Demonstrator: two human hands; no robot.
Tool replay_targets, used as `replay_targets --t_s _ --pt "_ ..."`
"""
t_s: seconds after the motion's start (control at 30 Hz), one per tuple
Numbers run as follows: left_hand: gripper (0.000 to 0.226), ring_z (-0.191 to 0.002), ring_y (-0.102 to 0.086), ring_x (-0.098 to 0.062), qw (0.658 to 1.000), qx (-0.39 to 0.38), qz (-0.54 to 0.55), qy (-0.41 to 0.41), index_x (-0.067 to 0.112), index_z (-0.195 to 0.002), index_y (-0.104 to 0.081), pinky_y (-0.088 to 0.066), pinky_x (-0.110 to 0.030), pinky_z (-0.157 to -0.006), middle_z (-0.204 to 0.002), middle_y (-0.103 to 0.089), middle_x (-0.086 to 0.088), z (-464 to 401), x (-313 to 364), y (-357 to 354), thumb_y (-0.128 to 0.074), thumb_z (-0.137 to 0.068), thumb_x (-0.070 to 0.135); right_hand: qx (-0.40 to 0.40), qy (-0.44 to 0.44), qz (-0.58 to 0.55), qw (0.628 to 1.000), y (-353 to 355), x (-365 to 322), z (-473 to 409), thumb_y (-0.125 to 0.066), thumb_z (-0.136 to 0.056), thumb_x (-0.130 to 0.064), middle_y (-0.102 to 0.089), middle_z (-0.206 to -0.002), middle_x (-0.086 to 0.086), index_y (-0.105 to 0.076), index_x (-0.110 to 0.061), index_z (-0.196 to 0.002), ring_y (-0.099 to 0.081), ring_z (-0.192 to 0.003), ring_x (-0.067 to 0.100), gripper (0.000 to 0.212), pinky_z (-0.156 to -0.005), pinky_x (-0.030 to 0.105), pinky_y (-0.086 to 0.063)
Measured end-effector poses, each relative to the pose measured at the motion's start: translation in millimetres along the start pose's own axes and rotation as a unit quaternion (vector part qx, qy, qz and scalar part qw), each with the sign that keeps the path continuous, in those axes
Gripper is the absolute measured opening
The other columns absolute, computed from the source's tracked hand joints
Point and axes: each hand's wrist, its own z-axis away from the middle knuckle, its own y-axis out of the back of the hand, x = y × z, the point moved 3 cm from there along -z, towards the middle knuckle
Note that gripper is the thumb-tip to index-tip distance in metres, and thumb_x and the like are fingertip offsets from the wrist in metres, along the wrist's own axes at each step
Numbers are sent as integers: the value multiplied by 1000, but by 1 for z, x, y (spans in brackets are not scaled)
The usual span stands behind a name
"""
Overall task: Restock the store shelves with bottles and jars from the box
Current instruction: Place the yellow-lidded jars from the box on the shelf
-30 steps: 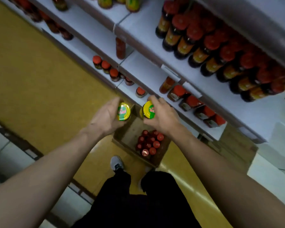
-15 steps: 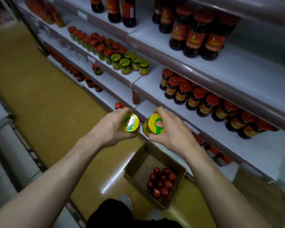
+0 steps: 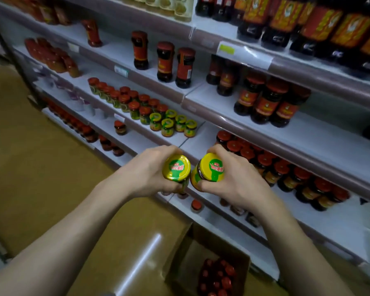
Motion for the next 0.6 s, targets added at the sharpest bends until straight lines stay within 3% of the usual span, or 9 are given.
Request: replay_targets --t_s 0.17,0.4,0.6 --pt "70 -109 -57 -9 998 -41 4 -50 35 -132 -51 -53 -35 -86 -122 -59 13 -17 -74 62 -87 -73 43 32 -55 -8 998 -29 -63 -41 -81 -74 -56 -58 -112 -10 -44 -43 -128 -60 -96 15 67 -81 43 -57" --pt "75 -114 -58 -15 993 -81 -1 -86 31 -137 -51 -53 -41 -93 -130 -58 8 -56 -111 97 -89 -73 42 48 -109 -15 993 -39 -94 -68 -77 -78 -55 -58 -127 -6 -40 -40 -148 -60 -107 18 81 -90 42 -56" --pt "77 -113 -57 -9 994 -86 12 -72 33 -141 -50 -49 -27 -88 -129 -58 13 -74 -122 103 -90 -75 42 63 -114 -38 991 -39 -79 -100 -71 -74 -60 -56 -125 -8 -34 -43 -154 -57 -107 19 90 -90 43 -54"
